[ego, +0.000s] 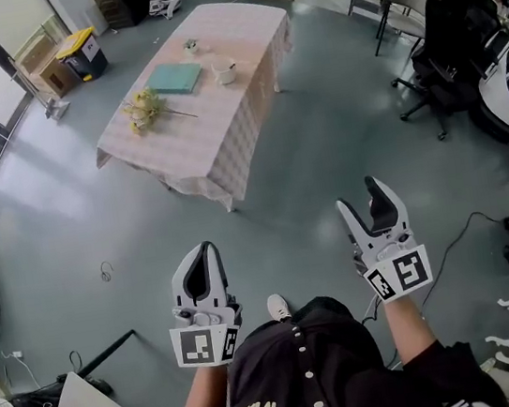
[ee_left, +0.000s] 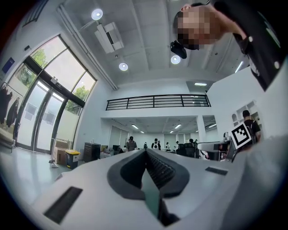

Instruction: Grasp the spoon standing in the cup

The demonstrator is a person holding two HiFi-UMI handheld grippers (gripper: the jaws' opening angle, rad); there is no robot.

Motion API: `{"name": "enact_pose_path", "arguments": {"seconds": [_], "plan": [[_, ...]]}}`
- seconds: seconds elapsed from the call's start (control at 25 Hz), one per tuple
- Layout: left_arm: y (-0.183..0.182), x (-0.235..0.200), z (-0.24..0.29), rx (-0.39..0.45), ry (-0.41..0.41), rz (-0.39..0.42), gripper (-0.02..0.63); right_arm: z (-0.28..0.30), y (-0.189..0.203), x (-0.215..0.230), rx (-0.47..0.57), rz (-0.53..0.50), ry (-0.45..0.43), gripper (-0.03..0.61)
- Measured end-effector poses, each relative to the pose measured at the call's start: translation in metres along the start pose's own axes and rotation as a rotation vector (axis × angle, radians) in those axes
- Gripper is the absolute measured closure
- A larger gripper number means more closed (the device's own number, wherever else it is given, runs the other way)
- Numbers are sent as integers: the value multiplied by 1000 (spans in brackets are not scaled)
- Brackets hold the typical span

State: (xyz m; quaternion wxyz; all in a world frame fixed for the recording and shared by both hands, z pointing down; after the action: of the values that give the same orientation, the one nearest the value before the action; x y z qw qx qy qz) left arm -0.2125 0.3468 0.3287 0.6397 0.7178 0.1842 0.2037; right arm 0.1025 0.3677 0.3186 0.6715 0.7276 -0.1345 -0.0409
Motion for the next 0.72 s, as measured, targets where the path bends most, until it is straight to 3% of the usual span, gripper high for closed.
{"name": "enact_pose_path", "arguments": {"seconds": [0.32,0.72], "plan": [[13,-12,31,-22,6,-12,603,28,7,17,-11,9,15,330],[28,-29,121,-18,2,-2,603,104,19,71,3,24,11,329]]}}
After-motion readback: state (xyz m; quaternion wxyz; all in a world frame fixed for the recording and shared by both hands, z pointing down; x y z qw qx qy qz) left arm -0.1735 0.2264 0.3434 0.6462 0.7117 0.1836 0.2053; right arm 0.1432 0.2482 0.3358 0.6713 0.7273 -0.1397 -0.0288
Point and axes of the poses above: the fingertips, and each gripper's own axes: z forward along the fingers, x to its right, y out of its underside, the point moved 6 cm from there along -z, backward along the fingers, and after that the axes turned 8 degrees about z, right-handed, at the moved point
